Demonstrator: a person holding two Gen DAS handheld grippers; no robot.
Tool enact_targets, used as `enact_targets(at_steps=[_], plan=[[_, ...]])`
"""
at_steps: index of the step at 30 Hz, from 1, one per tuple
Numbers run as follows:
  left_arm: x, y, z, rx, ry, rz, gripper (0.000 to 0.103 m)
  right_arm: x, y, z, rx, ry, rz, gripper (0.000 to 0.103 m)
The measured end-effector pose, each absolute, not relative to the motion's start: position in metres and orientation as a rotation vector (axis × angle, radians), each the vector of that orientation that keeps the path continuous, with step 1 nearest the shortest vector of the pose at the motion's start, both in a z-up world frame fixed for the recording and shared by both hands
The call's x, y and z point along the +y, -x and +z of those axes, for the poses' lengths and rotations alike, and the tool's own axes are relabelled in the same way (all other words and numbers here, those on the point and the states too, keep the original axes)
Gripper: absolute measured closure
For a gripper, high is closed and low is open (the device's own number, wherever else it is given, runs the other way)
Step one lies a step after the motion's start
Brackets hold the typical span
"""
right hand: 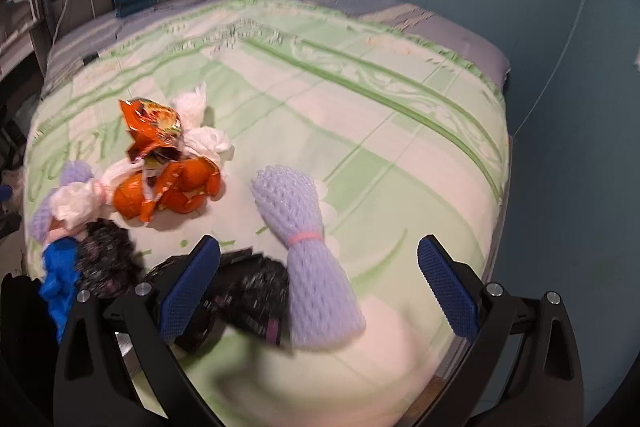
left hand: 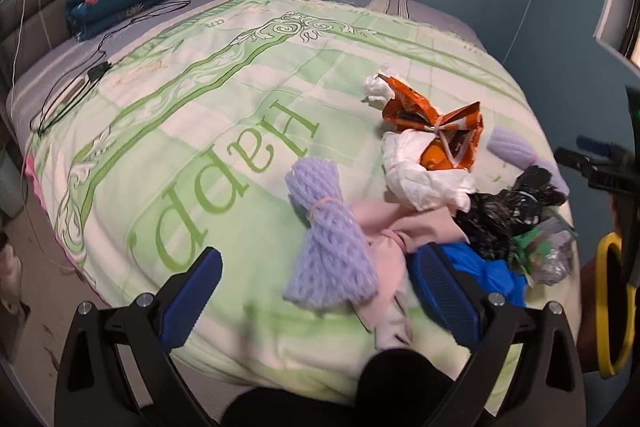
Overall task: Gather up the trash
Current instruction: 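Reach the right tool to the lavender foam net and close on it, then grasp a second lavender foam net with the left tool while right carries its net to the bin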
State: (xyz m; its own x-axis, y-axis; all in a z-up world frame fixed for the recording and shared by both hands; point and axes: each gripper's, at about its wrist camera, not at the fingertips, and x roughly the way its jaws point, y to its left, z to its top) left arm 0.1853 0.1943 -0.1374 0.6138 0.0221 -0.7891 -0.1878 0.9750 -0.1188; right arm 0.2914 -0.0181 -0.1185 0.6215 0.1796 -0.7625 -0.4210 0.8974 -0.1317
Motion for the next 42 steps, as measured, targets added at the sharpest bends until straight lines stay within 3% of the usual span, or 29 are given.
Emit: enact_targets(at_steps=[6,10,15,18,21,23,26,42], plan=[[0.202,-0.212,-0.146,0.946,0.22,0.154,0.008,0.005,-0.316,-0.132,0.892,0.386,0.387,0.009],[0.205,-0.225,-0.161,0.975,0.258,0.159,0.008,0.013,-0.333,-0.144,0.962,0.386,0.397,0.025],[0.21,-0.233,-0.172,0.963,0.339,0.145,0.013,0.017,-0.347,-0.156,1.018,0.366,0.401,0.025],[0.211,-0.238,-0.18,0.976,0.362,0.128,0.025,0.018,-0.351,-0.162,1.039,0.352,0.407,0.027],[0.211,-0.241,-0.189,1.0,0.385,0.107,0.044,0.02,-0.354,-0.169,1.062,0.357,0.405,0.041],[0.213,-0.241,-0.193,1.003,0.42,0.086,0.066,0.02,-0.354,-0.173,1.07,0.348,0.409,0.063],[0.216,-0.236,-0.191,0.979,0.467,0.075,0.073,0.017,-0.354,-0.173,1.074,0.306,0.404,0.07],[0.215,-0.193,-0.133,0.777,0.439,0.057,0.074,-0.031,-0.283,-0.092,0.909,-0.038,0.509,0.072]])
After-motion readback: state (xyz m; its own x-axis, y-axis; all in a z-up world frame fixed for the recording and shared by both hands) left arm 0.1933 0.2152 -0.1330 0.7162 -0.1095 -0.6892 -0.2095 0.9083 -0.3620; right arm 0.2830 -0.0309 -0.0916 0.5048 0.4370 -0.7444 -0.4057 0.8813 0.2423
